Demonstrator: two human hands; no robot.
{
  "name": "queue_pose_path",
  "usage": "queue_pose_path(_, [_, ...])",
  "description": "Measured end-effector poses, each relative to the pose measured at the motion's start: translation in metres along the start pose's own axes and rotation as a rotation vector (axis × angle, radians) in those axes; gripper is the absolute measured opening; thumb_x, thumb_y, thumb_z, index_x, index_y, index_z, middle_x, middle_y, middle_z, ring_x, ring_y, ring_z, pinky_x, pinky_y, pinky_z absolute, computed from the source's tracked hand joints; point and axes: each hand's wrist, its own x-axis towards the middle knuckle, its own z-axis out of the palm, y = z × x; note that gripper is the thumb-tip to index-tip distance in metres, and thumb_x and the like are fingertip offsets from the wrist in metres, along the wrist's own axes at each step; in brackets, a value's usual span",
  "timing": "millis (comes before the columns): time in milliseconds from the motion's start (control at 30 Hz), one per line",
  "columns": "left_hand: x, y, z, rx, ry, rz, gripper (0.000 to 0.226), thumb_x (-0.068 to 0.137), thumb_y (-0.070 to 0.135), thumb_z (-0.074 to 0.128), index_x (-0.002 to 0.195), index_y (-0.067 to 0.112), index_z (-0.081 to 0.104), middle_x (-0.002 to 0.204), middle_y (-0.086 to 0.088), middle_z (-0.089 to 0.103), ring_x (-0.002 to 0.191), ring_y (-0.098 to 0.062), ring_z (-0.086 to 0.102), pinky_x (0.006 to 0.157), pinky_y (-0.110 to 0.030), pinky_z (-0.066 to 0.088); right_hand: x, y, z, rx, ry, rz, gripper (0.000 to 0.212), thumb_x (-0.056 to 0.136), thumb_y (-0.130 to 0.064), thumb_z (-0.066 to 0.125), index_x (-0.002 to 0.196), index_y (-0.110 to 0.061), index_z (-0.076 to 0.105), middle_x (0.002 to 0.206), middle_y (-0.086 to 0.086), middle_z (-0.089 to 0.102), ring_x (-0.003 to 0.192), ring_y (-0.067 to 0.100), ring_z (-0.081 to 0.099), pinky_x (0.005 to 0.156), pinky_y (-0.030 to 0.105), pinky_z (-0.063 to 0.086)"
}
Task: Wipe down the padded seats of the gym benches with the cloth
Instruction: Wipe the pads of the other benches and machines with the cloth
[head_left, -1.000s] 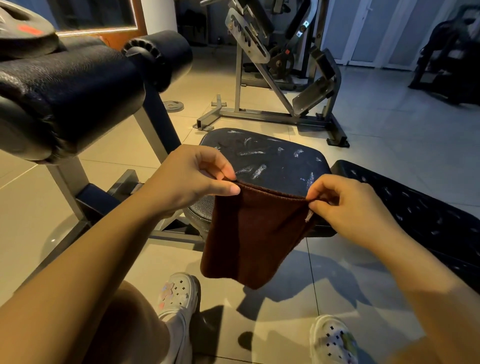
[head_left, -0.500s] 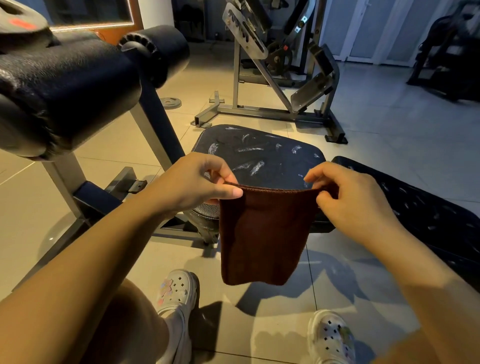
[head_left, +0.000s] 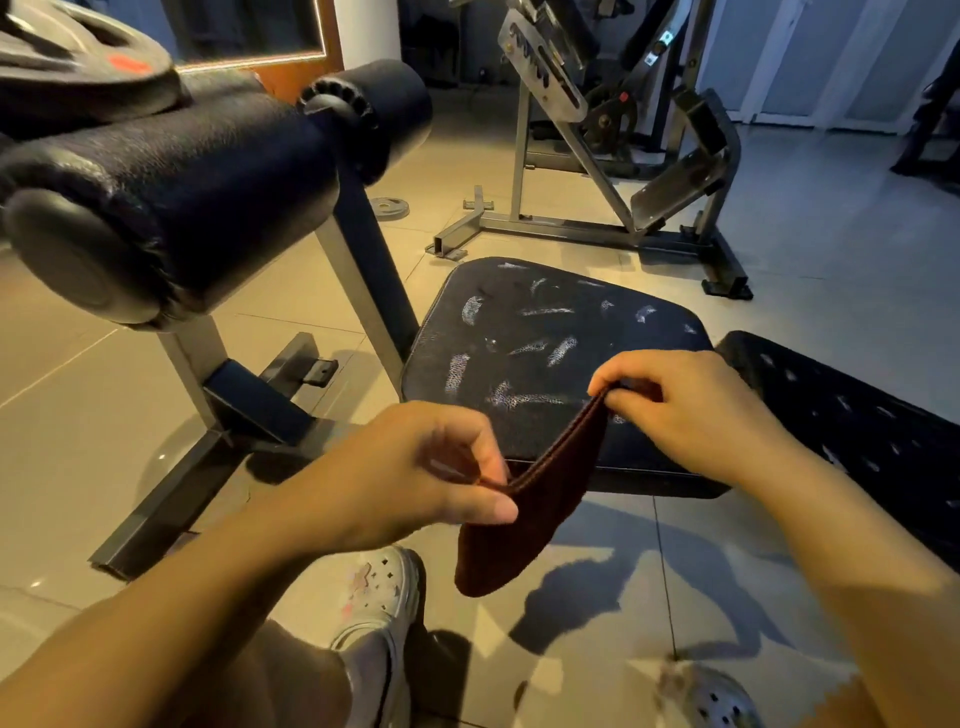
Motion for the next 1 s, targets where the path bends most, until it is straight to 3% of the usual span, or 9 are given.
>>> queue_pose_path(67, [-0.008, -0.011, -0.006, 0.011, 0.05, -0.014, 0.017, 0.068, 0.04, 0.076, 0.075, 0.028, 0.067, 0.108, 0.02, 0.066, 0.106, -0.002, 0.062, 0.092, -0.035, 0.055, 0.016, -0.014, 0.01, 0.173, -0.076, -0.045, 0.027, 0.093, -0.013, 0.06, 0.084, -0.037, 0.068, 0.077, -0.006, 0.067, 0.076, 0.015, 0.064, 0.08, 0.044, 0.056])
queue_pose_path(167, [-0.016, -0.026, -0.021, -0.031, 0.078, 0.0, 0.018, 0.07, 0.048, 0.076, 0.076, 0.033, 0.067, 0.127, 0.024, 0.057, 0.119, -0.002, 0.056, 0.095, -0.031, 0.053, 0.041, -0.043, 0.025, 0.524, -0.195, -0.154, 0.028, 0.093, -0.002, 0.055, 0.09, -0.026, 0.07, 0.087, -0.003, 0.07, 0.085, 0.014, 0.068, 0.08, 0.029, 0.058])
queue_pose_path(300, [-0.012, -0.03, -0.026, -0.018, 0.123, 0.039, 0.018, 0.07, 0.054, 0.068, 0.08, 0.039, 0.068, 0.135, 0.031, 0.047, 0.13, 0.005, 0.043, 0.102, -0.027, 0.047, 0.072, -0.067, 0.036, 0.851, -0.328, -0.152, 0.011, 0.092, -0.026, 0.057, 0.093, -0.022, 0.067, 0.085, -0.011, 0.068, 0.08, 0.002, 0.067, 0.06, 0.018, 0.052])
queue_pose_path(367, [0.0, -0.029, -0.021, 0.036, 0.165, 0.025, 0.023, 0.068, 0.061, 0.065, 0.082, 0.044, 0.067, 0.138, 0.034, 0.041, 0.133, 0.008, 0.035, 0.106, -0.032, 0.043, 0.085, -0.068, 0.037, 0.821, -0.301, -0.174, 0.014, 0.084, -0.032, 0.063, 0.095, -0.024, 0.065, 0.092, -0.012, 0.066, 0.087, 0.002, 0.065, 0.061, 0.019, 0.053])
queue_pose_path(500, [0.037, -0.024, -0.013, 0.127, 0.106, -0.006, 0.027, 0.083, 0.046, 0.068, 0.109, 0.045, 0.061, 0.145, 0.032, 0.023, 0.129, 0.016, 0.018, 0.112, -0.026, 0.034, 0.121, -0.055, 0.038, 0.702, -0.286, -0.155, 0.033, 0.091, -0.002, 0.059, 0.104, -0.032, 0.063, 0.111, -0.012, 0.059, 0.103, 0.004, 0.058, 0.072, 0.021, 0.053])
queue_pose_path(600, [0.062, -0.031, -0.024, 0.257, 0.052, -0.073, 0.037, 0.093, 0.034, 0.059, 0.129, 0.034, 0.053, 0.143, 0.017, 0.041, 0.12, 0.008, 0.038, 0.103, -0.018, 0.04, 0.149, -0.034, 0.053, 0.425, -0.248, -0.113, 0.05, 0.089, 0.007, 0.054, 0.121, -0.032, 0.059, 0.122, -0.011, 0.057, 0.111, 0.005, 0.054, 0.081, 0.015, 0.048])
queue_pose_path(667, [0.072, -0.041, -0.038, 0.368, 0.099, -0.146, 0.033, 0.095, 0.029, 0.058, 0.129, 0.029, 0.055, 0.132, 0.009, 0.056, 0.114, -0.002, 0.053, 0.096, -0.019, 0.047, 0.158, -0.016, 0.068, 0.223, -0.168, -0.051, 0.053, 0.09, 0.006, 0.052, 0.129, -0.028, 0.056, 0.128, -0.001, 0.059, 0.109, 0.016, 0.057, 0.087, 0.024, 0.046])
queue_pose_path(800, [0.088, -0.07, -0.062, 0.567, 0.202, -0.3, 0.029, 0.095, 0.03, 0.057, 0.124, 0.027, 0.06, 0.125, 0.004, 0.059, 0.109, -0.01, 0.055, 0.093, -0.024, 0.048, 0.141, -0.004, 0.091, 0.14, -0.041, 0.026, 0.048, 0.092, -0.007, 0.059, 0.136, -0.023, 0.05, 0.135, 0.002, 0.051, 0.114, 0.023, 0.054, 0.097, 0.037, 0.044])
queue_pose_path(1000, [0.12, -0.083, -0.065, 0.626, 0.273, -0.328, 0.041, 0.094, 0.047, 0.053, 0.127, 0.024, 0.058, 0.123, 0.002, 0.055, 0.111, -0.013, 0.052, 0.094, -0.026, 0.047, 0.075, 0.003, 0.119, 0.037, 0.266, 0.008, 0.026, 0.082, -0.017, 0.073, 0.107, -0.019, 0.066, 0.104, -0.001, 0.06, 0.098, 0.022, 0.055, 0.084, 0.039, 0.049])
